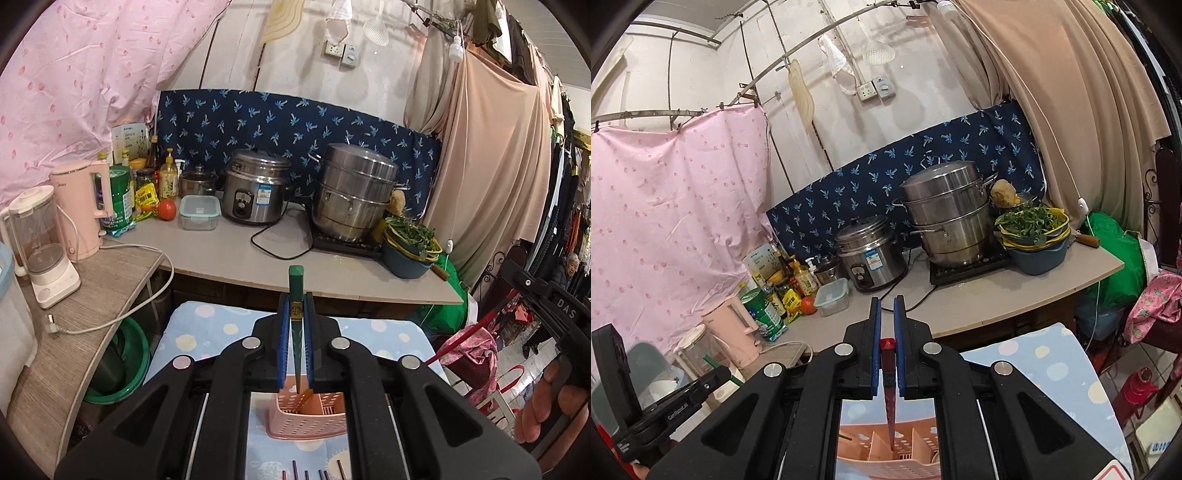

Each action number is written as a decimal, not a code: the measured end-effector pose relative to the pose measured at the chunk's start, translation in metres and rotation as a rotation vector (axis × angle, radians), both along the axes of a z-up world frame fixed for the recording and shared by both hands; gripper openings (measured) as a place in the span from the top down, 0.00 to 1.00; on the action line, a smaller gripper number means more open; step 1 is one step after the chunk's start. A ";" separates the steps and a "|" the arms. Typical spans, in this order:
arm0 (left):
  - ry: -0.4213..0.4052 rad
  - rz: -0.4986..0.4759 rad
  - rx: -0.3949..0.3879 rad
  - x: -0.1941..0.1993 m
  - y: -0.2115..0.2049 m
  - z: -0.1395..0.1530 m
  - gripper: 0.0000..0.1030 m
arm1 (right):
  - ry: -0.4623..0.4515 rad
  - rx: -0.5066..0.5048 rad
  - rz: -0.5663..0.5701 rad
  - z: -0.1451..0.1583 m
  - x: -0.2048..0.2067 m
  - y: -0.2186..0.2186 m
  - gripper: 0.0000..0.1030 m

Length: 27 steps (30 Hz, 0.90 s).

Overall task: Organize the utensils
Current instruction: 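Lift both chopsticks and carry them above the pink caddy, then open both tools to drop the chopsticks into the caddy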

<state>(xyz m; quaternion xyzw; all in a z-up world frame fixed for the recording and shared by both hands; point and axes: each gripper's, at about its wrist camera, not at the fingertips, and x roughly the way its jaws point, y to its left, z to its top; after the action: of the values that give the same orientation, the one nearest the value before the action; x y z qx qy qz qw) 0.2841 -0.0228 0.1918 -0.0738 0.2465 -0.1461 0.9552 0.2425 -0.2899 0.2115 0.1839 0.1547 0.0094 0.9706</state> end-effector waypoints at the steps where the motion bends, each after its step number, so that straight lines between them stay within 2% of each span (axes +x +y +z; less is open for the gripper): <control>1: 0.006 0.000 0.002 0.002 0.000 -0.004 0.93 | 0.012 -0.001 0.003 -0.006 0.004 0.002 0.93; 11: 0.070 0.006 0.021 0.017 -0.002 -0.037 0.93 | 0.136 -0.010 0.016 -0.061 0.031 0.006 0.93; 15: 0.086 0.010 0.024 0.019 -0.003 -0.043 0.93 | 0.161 -0.017 0.022 -0.071 0.036 0.008 0.93; 20: 0.095 0.019 0.029 0.018 -0.004 -0.048 0.92 | 0.163 -0.031 0.015 -0.074 0.034 0.008 0.87; 23: 0.095 0.025 0.033 0.015 -0.006 -0.048 0.84 | 0.156 -0.031 0.008 -0.073 0.028 0.005 0.80; 26: 0.088 0.035 0.039 0.010 -0.006 -0.047 0.73 | 0.150 -0.027 0.007 -0.071 0.020 0.003 0.79; 27: 0.085 0.038 0.040 0.009 -0.006 -0.046 0.72 | 0.149 -0.027 0.007 -0.071 0.017 0.003 0.79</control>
<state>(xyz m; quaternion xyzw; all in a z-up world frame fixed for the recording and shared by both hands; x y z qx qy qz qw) 0.2929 -0.0286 0.1459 -0.0653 0.2884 -0.1199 0.9477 0.2591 -0.2867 0.1406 0.1706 0.2271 -0.0029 0.9588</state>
